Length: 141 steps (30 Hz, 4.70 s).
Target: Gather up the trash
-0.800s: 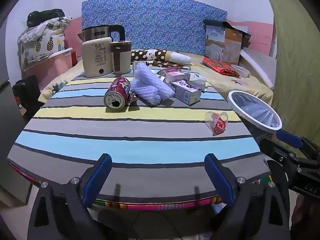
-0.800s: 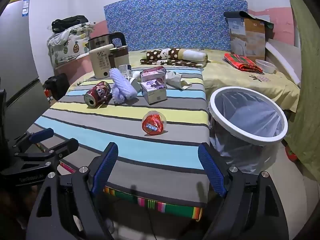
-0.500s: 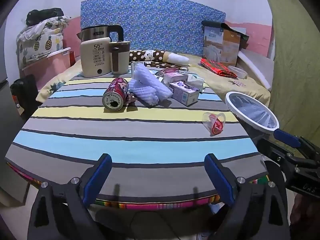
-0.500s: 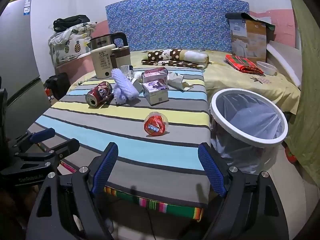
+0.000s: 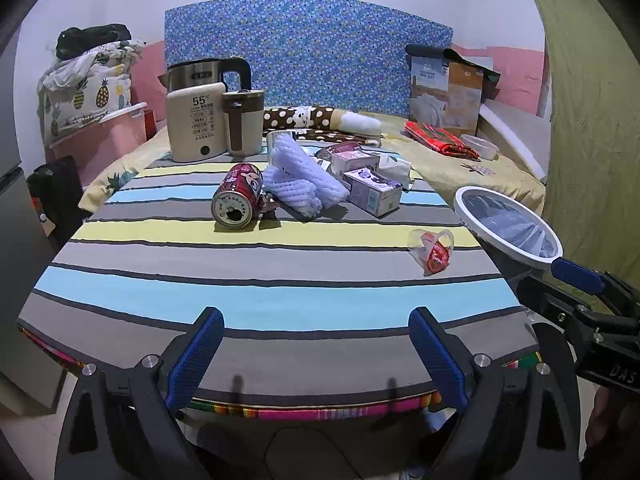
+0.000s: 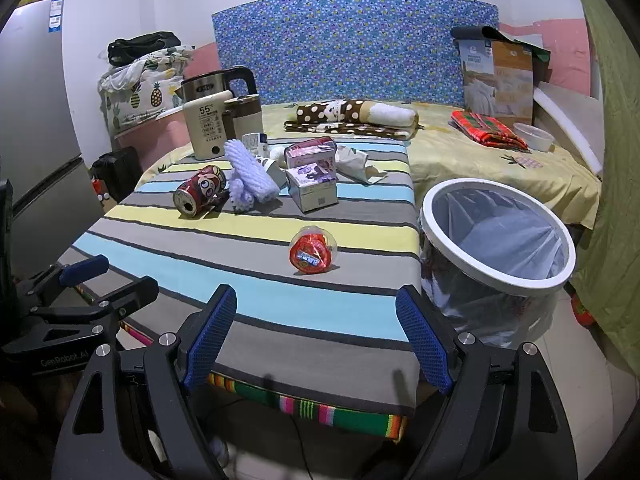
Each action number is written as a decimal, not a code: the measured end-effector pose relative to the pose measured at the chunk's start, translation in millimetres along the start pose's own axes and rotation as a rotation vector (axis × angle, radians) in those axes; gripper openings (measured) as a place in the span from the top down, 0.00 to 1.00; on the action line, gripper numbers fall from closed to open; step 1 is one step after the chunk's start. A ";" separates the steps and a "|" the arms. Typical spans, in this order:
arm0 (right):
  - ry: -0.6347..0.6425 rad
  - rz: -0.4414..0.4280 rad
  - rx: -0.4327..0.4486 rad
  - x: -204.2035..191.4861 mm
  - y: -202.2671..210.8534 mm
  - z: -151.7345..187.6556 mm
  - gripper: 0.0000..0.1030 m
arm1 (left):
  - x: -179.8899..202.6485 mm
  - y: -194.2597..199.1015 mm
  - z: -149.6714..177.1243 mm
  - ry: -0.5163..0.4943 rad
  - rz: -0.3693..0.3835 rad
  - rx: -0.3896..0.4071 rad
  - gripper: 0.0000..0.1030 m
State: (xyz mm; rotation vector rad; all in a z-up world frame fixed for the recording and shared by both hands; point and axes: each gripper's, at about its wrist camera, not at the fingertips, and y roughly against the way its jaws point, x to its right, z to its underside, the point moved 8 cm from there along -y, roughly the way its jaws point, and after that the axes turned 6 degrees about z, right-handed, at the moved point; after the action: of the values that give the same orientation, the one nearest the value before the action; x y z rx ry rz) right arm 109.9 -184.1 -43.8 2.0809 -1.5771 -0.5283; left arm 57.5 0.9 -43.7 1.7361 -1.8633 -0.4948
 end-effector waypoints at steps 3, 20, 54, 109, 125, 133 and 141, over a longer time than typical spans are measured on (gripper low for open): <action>0.001 -0.004 -0.001 0.1 1.5 0.0 0.20 | 0.4 0.3 -0.5 0.001 0.002 0.003 0.08; -0.003 -0.008 -0.007 2.5 0.3 -0.3 0.20 | 4.0 -1.4 1.1 -0.002 0.011 -0.009 0.10; 0.003 -0.016 -0.019 -2.5 -2.2 1.3 0.20 | 4.7 -6.9 4.0 -0.011 0.020 -0.032 0.14; 0.010 -0.085 -0.166 0.7 -88.9 -11.9 0.54 | -109.1 -156.4 -94.3 0.063 -0.101 -0.107 0.49; -0.031 -0.104 -0.122 6.7 -69.7 -19.0 0.55 | -103.7 -102.7 -87.6 0.078 -0.124 -0.030 0.49; -0.052 -0.117 -0.097 12.4 -61.9 -23.6 0.55 | -91.7 -72.6 -93.8 0.071 -0.110 0.007 0.49; -0.090 -0.077 -0.054 40.2 -55.2 -34.5 0.55 | -36.2 -66.3 -112.2 0.011 -0.003 0.023 0.49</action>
State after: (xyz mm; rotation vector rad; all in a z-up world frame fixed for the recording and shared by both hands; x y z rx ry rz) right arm 183.2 -205.6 -48.6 2.1106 -1.5182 -0.6930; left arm 179.4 40.6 -0.3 1.7531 -1.8658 -0.4659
